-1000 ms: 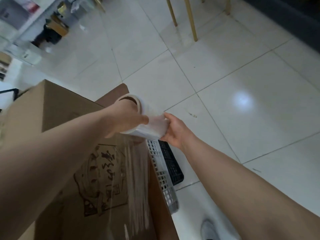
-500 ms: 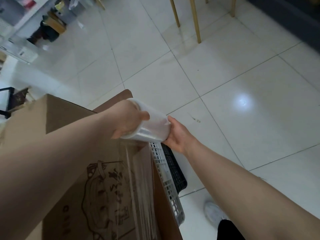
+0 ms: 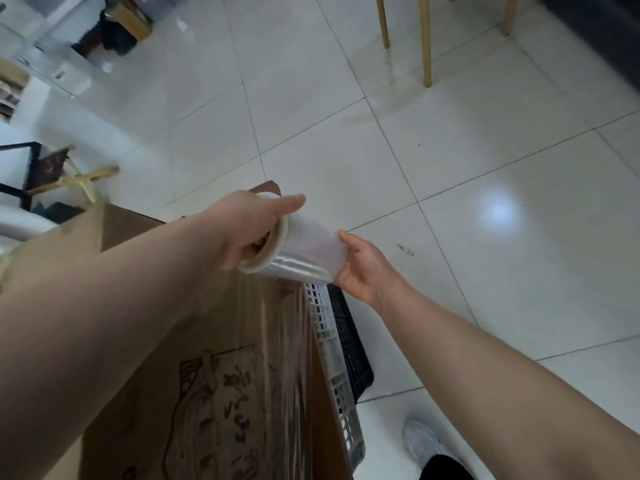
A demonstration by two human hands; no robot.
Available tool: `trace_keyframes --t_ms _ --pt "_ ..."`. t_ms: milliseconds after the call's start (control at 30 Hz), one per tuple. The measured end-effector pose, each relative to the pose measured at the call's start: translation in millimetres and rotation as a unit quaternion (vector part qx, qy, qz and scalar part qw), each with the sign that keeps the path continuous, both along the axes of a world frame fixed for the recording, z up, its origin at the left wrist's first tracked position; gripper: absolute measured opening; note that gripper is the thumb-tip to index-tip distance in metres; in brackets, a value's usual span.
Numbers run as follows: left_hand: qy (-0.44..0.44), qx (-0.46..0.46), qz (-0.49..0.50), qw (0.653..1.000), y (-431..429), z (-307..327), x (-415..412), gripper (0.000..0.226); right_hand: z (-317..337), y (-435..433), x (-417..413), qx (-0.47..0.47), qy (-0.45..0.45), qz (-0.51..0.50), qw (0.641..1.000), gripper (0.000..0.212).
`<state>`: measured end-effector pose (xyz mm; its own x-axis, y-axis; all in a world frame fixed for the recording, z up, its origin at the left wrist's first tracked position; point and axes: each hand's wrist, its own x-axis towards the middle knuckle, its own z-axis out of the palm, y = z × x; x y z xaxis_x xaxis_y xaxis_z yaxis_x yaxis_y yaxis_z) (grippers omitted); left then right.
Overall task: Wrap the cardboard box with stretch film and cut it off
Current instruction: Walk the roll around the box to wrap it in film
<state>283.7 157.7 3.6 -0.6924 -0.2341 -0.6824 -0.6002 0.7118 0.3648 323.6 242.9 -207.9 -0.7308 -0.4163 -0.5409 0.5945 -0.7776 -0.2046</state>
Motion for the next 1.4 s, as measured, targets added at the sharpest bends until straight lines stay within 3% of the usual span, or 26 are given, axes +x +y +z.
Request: trace_keyframes --t_ms 133,300,467,633,767,867,1000,1167,1267,1400 --pt "0.056 -0.021 0.053 0.997 4.9 -5.5 -10.0 0.028 -1.8 -3.3 -13.8 -0.006 0.003 0.027 1.000 0.031" --pt "0.071 -0.180 -0.071 0.979 0.7 -4.7 -20.7 0.027 5.6 -6.5 -36.2 0.049 -0.009 0.099 0.994 0.020" --pt "0.070 -0.211 -0.113 0.968 -7.4 -4.6 -33.1 0.028 13.4 -16.8 -64.6 0.041 -0.023 0.134 0.990 0.033" --pt "0.050 -0.186 -0.072 0.979 -18.4 -3.1 -52.0 0.027 15.7 -31.9 -85.4 0.012 -0.029 0.154 0.988 0.045" --pt "-0.011 -0.033 0.097 0.995 -22.1 1.1 -66.4 0.035 17.6 -39.3 -97.4 0.008 -0.012 0.156 0.988 0.045" --pt "-0.005 -0.024 0.154 0.988 -23.3 -3.5 -77.2 0.033 17.9 -44.2 -105.1 0.010 -0.015 0.160 0.987 0.044" --pt "-0.005 -0.064 0.121 0.991 -36.8 -9.6 -90.4 0.030 18.1 -45.6 -117.6 0.011 -0.013 0.156 0.988 0.035" --pt "-0.015 -0.231 -0.037 0.972 -48.5 -14.3 -101.3 0.048 16.5 -56.0 -128.7 0.041 -0.018 0.180 0.983 0.033" --pt "-0.030 -0.239 -0.062 0.969 -55.3 -15.9 -106.9 0.050 15.0 -62.0 -136.2 0.033 -0.016 0.178 0.983 0.021" --pt "-0.047 -0.250 -0.083 0.964 -63.4 -15.5 -114.1 0.049 15.1 -68.6 -151.0 0.046 -0.009 0.182 0.982 0.034"
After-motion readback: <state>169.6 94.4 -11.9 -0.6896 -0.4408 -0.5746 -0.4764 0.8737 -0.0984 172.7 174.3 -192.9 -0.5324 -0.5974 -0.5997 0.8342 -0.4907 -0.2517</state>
